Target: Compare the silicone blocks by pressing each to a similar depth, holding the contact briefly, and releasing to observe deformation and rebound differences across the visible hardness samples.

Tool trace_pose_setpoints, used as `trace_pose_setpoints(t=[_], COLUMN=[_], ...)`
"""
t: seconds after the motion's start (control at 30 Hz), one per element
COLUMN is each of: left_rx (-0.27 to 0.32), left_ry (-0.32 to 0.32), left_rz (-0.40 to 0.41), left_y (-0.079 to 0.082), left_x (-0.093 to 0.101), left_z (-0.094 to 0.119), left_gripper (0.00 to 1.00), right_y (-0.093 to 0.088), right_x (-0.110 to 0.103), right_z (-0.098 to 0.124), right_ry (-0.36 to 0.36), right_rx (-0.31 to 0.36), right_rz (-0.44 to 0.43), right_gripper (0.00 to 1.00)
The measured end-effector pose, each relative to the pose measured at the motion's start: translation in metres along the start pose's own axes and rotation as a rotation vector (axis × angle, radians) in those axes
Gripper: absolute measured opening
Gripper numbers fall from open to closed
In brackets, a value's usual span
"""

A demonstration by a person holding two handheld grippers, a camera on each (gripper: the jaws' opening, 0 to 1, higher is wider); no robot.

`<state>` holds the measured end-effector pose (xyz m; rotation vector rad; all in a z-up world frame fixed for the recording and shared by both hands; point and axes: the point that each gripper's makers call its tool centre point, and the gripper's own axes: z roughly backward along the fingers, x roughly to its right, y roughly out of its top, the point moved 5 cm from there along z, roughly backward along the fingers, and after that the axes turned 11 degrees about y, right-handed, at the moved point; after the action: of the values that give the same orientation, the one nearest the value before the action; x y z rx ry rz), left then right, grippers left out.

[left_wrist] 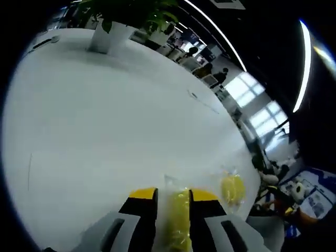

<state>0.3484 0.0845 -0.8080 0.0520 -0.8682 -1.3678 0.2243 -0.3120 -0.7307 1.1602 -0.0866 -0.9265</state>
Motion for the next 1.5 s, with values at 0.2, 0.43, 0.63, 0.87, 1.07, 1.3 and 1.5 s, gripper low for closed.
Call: trace_pose_setpoints(t=[0.2, 0.43, 0.63, 0.87, 1.07, 1.3, 1.5], left_rx=[-0.056, -0.049, -0.017, 0.061, 0.119, 0.207, 0.263], left_ry=[-0.006, 0.008, 0.004, -0.084, -0.097, -0.095, -0.081], left_rz=[0.021, -0.029, -0.036, 0.006, -0.028, -0.082, -0.154], left_y=[-0.006, -0.008, -0.007, 0.004, 0.011, 0.007, 0.005], left_x=[0.003, 0.004, 0.004, 0.019, 0.031, 0.048, 0.058], left_z=[-0.003, 0.000, 0.003, 0.011, 0.025, 0.042, 0.058], left_gripper=[0.07, 0.01, 0.00, 0.00, 0.00, 0.00, 0.00], right_y=[0.000, 0.002, 0.003, 0.004, 0.008, 0.010, 0.009], right_x=[0.001, 0.001, 0.002, 0.002, -0.002, -0.006, -0.012], right_z=[0.001, 0.000, 0.001, 0.000, -0.005, -0.005, -0.003], right_ry=[-0.003, 0.000, -0.006, -0.004, 0.014, 0.032, 0.044], right_rx=[0.004, 0.010, 0.025, 0.017, 0.020, 0.012, 0.001], right_rz=[-0.005, -0.007, -0.015, -0.003, 0.015, 0.035, 0.064], right_gripper=[0.96, 0.96, 0.96, 0.96, 0.96, 0.96, 0.96])
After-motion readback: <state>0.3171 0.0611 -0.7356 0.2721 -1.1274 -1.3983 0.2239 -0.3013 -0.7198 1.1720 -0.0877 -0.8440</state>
